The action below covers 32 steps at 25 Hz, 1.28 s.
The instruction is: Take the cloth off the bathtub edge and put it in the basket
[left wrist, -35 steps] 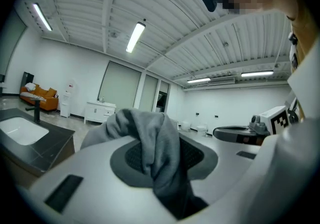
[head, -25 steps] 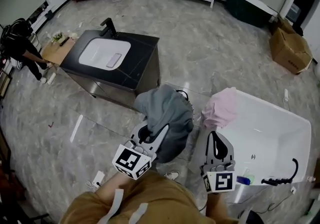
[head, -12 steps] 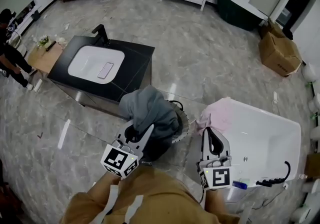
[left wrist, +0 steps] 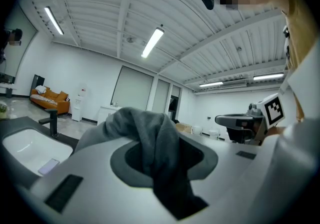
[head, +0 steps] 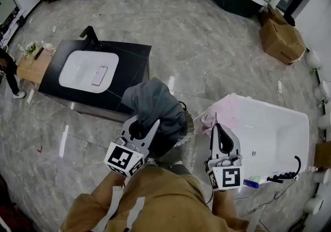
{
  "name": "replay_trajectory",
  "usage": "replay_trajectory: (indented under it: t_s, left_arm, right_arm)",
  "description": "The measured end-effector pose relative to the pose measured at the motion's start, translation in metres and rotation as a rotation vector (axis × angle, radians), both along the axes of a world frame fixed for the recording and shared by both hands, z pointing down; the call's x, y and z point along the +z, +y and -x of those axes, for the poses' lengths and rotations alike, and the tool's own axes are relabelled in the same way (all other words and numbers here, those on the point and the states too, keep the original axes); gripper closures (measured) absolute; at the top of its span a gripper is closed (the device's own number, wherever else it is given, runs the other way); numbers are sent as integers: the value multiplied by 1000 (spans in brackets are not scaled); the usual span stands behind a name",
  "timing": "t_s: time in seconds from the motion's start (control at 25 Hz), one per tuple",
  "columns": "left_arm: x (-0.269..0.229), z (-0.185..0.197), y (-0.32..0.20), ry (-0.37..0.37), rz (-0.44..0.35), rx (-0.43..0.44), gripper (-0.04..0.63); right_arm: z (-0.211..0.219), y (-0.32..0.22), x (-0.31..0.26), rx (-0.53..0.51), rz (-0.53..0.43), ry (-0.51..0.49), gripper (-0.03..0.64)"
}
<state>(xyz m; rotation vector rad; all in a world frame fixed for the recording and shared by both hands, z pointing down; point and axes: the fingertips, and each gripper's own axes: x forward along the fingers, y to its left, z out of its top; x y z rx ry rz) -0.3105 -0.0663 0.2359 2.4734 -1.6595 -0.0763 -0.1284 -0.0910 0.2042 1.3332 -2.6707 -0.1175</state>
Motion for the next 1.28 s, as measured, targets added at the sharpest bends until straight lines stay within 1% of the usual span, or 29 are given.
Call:
replay_trajectory:
  t_s: [0.24, 0.44, 0.72, 0.96, 1.16, 1.28]
  left_arm:
    - [1, -9, -15, 4, 5, -17, 479]
    - [4, -18, -25, -17, 21, -33, 479]
    - [36, -29, -42, -42, 62, -40, 479]
    - [87, -37, -69, -64, 118, -54, 479]
    - [153, -43, -90, -94, 203, -48, 479]
    - [197, -45, -106, -114, 234, -56, 479]
  right_arm:
    - [-6, -25, -1, -16, 0, -8, 612]
    - [-10, -34, 2, -43, 7, -4, 612]
    - [-15, -45, 24, -59, 53, -4, 612]
    - [-20, -59, 64, -57, 105, -7, 612]
    - [-18, -77, 116, -46, 173, -2, 612]
    - [-15, -90, 150, -52, 197, 4, 612]
